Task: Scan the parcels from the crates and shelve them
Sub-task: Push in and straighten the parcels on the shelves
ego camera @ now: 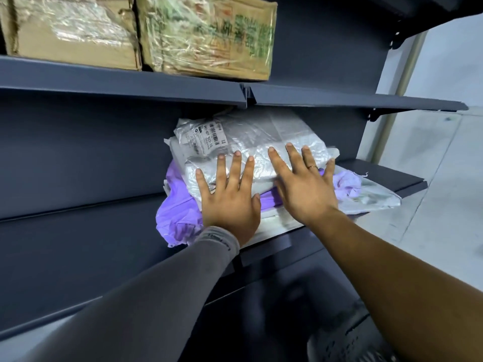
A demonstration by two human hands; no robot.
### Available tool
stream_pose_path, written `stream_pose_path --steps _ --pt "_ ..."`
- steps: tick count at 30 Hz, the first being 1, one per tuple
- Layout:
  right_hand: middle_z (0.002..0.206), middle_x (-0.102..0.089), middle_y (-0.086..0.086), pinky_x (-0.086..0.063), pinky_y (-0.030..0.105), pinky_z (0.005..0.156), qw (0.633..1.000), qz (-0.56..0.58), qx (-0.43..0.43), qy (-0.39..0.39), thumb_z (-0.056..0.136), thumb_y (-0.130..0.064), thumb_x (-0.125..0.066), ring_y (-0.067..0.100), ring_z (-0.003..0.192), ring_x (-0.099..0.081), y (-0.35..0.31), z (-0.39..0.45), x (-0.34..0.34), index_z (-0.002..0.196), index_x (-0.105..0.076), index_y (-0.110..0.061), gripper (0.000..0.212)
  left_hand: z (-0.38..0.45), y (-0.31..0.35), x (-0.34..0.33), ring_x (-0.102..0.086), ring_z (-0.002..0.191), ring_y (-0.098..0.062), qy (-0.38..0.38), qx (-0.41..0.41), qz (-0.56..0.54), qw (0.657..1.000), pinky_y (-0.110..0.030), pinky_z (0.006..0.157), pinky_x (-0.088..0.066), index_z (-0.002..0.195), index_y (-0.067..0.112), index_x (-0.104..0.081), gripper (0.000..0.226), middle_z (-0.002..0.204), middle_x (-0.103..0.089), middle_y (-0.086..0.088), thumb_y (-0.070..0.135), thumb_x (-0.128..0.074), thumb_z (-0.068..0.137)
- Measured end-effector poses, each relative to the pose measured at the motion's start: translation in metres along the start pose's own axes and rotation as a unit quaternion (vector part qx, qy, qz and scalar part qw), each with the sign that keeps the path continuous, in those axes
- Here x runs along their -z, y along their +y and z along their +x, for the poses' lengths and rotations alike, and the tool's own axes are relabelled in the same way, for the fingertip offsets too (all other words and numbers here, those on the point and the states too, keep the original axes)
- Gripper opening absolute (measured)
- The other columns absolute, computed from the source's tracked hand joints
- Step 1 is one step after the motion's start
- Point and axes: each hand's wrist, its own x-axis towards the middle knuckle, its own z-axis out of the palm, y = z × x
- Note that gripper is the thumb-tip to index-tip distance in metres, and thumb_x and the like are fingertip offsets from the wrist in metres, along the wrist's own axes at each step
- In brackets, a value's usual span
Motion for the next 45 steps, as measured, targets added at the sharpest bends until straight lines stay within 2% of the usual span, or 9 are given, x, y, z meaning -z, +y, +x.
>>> stream_pose_path --steps 5,8,12,15,19,34,40,43,45 --pt "0.167 -0.026 0.01 -0.01 0.082 0.113 0.997 -0.042 0.025 0.064 0.096 -0.039 -0.058 0.038 0.154 -0.023 -0.002 0.007 0.005 0.162 -0.02 -0.039 0.076 -0.01 -0.008 -0.009 -0.016 0.159 -0.033 0.039 -0.023 0.019 0.999 -0.071 0.121 -0.006 0.164 0.023 -0.028 0.073 0.172 -0.023 -0.003 0.042 -0.05 0.097" --pt "0.174 0.0 0.002 -0.009 0.079 0.115 0.997 -0.025 0.071 0.03 0.089 -0.039 -0.061 0.034 0.16 0.0 -0.005 0.023 0.016 0.162 0.001 -0.047 0.097 -0.013 -0.008 -0.008 -0.022 0.158 -0.034 0.044 -0.022 0.025 0.998 -0.071 0.121 -0.009 0.162 0.022 -0.034 0.074 0.17 -0.029 -0.003 0.039 -0.059 0.095" --pt "0.172 0.021 0.0 -0.011 0.078 0.117 0.996 -0.005 0.073 -0.057 0.098 -0.027 -0.057 0.036 0.157 0.02 -0.013 0.03 0.016 0.159 0.019 -0.047 0.1 -0.016 -0.011 -0.005 -0.025 0.157 -0.033 0.044 -0.033 0.018 0.998 -0.073 0.119 -0.01 0.161 0.022 -0.037 0.073 0.167 -0.034 -0.003 0.04 -0.06 0.094" --pt "0.172 0.023 0.0 -0.013 0.075 0.119 0.997 0.005 0.053 -0.061 0.099 -0.008 -0.049 0.037 0.156 0.023 -0.016 0.025 0.017 0.162 0.017 -0.039 0.097 -0.005 -0.012 0.007 -0.022 0.157 -0.029 0.021 -0.011 0.007 1.0 -0.081 0.114 -0.005 0.164 0.031 -0.025 0.082 0.17 -0.027 0.002 0.047 -0.059 0.092" --pt "0.173 0.017 -0.002 -0.013 0.073 0.121 0.998 0.002 0.048 -0.042 0.099 0.003 -0.039 0.034 0.158 0.019 -0.019 0.017 0.025 0.165 0.011 -0.033 0.09 0.019 -0.013 0.025 0.008 0.16 -0.03 -0.043 0.048 -0.016 0.998 -0.086 0.109 0.003 0.162 0.044 0.009 0.082 0.174 0.007 0.007 0.061 -0.042 0.1" --pt "0.173 0.017 0.002 -0.009 0.064 0.126 0.999 -0.01 -0.01 -0.046 0.101 0.0 -0.027 0.035 0.157 0.022 -0.005 -0.059 0.054 0.165 0.013 -0.025 0.079 -0.011 0.032 0.052 0.009 0.16 -0.036 -0.083 -0.029 0.016 0.996 -0.079 0.115 -0.011 0.161 0.04 0.016 0.078 0.174 0.011 0.005 0.022 -0.039 0.109" --pt "0.174 0.014 0.002 -0.009 0.062 0.127 0.998 0.006 -0.047 -0.048 0.1 -0.003 -0.025 0.035 0.157 0.02 0.016 -0.098 0.059 0.166 0.008 -0.026 0.077 -0.031 0.056 0.049 -0.032 0.152 -0.042 -0.019 -0.071 0.004 0.997 -0.081 0.105 -0.029 0.162 0.036 -0.023 0.075 0.167 -0.034 0.0 0.026 -0.052 0.093" --pt "0.174 0.007 0.004 -0.013 0.065 0.125 0.997 -0.001 -0.057 -0.043 0.095 -0.004 -0.021 0.037 0.158 0.015 0.029 -0.118 0.07 0.166 0.001 -0.025 0.077 -0.035 0.075 0.055 -0.041 0.148 -0.042 -0.016 -0.078 -0.016 0.997 -0.08 0.102 -0.032 0.159 0.036 -0.029 0.085 0.162 -0.043 -0.001 0.028 -0.07 0.085" --pt "0.174 -0.003 0.007 -0.019 0.068 0.122 0.997 -0.012 -0.069 -0.035 0.092 -0.004 -0.02 0.04 0.158 0.009 0.04 -0.131 0.08 0.167 -0.008 -0.022 0.078 -0.037 0.093 0.065 -0.045 0.145 -0.042 -0.025 -0.094 -0.034 0.995 -0.079 0.099 -0.037 0.156 0.036 -0.03 0.067 0.159 -0.048 -0.001 0.027 -0.051 0.093"
